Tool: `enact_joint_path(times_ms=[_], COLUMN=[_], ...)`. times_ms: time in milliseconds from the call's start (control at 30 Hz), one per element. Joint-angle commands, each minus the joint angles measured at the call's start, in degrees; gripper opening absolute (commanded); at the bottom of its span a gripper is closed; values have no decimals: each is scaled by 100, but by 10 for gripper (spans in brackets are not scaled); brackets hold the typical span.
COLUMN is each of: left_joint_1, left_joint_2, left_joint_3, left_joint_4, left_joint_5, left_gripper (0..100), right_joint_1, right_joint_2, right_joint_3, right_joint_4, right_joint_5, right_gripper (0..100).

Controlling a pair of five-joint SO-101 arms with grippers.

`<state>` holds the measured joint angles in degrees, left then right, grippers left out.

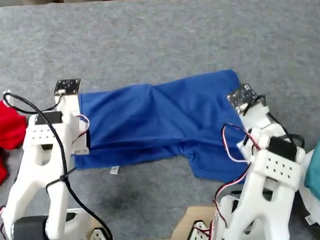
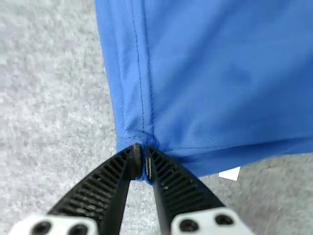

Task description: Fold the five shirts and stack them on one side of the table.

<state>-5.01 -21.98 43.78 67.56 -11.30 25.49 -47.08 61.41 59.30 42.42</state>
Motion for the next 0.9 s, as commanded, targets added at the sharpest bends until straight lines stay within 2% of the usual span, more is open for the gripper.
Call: enact_joint_path(times_ms=[0, 200, 400, 600, 700, 867], left_joint_1=[18, -9, -18, -26, -70, -703], left_joint_2=[-207, -259, -215, -207, -259, -268], left_joint_3=[105, 352, 466, 484, 457, 369], left_joint_4=[-62, -79, -457, -624, -589, -536], left_joint_5=[-35, -44, -211, -202, -193, -9], left_gripper=[20, 20, 20, 24, 42, 132], right_joint_1=[268, 708, 716, 716, 716, 708], right_joint_2=[-251, -286, -312, -312, -338, -892], right_joint_3=[110, 312, 347, 330, 286, 75], right_joint_4=[-132, -360, -325, -88, 255, 677], right_joint_5=[211, 554, 589, 1143, 1547, 1811], right_gripper=[5, 5, 5, 12, 90, 256])
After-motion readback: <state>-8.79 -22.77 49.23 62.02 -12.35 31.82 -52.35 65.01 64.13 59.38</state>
